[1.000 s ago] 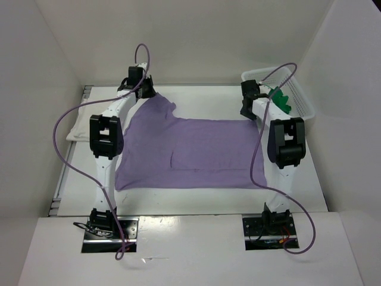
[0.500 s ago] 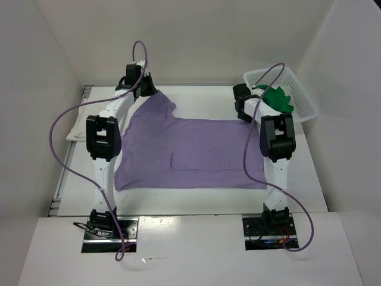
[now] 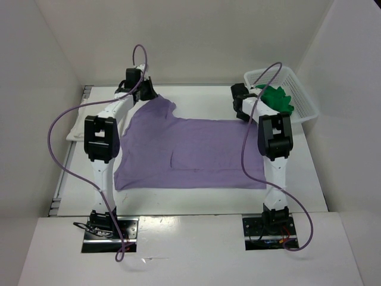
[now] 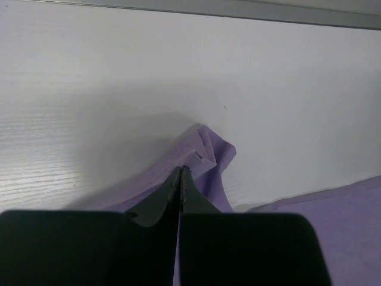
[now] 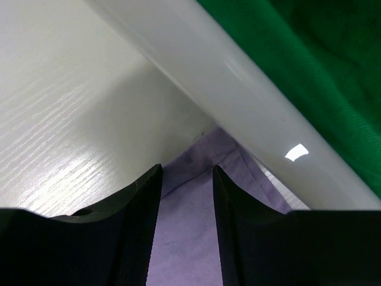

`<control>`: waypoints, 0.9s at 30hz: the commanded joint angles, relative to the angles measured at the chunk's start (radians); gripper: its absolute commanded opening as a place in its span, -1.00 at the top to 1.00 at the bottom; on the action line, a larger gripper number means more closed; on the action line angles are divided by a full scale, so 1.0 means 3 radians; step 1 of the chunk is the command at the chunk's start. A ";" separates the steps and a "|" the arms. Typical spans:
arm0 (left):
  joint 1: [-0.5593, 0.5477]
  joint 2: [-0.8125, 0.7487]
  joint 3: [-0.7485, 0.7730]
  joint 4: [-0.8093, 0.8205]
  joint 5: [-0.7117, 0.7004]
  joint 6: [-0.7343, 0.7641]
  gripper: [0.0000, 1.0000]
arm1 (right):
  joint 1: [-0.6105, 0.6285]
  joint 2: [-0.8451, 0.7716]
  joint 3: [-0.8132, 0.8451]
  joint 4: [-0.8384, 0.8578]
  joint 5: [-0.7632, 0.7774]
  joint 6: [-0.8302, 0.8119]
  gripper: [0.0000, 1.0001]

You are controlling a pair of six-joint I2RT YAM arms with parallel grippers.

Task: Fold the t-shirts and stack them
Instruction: Grap the side of the flattened tshirt furthest away from the robot with both arms

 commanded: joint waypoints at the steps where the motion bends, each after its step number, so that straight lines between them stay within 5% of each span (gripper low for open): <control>1: -0.0033 -0.0280 -0.0034 0.0196 0.0077 -0.0049 1.00 | -0.0003 0.0099 0.0177 -0.0032 0.0171 0.0078 0.09; 6: -0.0033 -0.0280 -0.0065 0.0226 0.0108 -0.0049 1.00 | -0.0003 0.0187 0.0208 -0.0064 0.0089 0.0043 0.09; 15: -0.0033 -0.0377 -0.0131 0.0226 0.0108 -0.0049 1.00 | -0.0003 0.0013 0.0178 -0.0110 -0.0054 0.0043 0.98; 27: -0.0033 -0.0908 -0.0607 0.0226 0.0072 -0.0079 1.00 | -0.0003 -0.1019 -0.0695 0.0110 -0.0314 -0.0054 0.98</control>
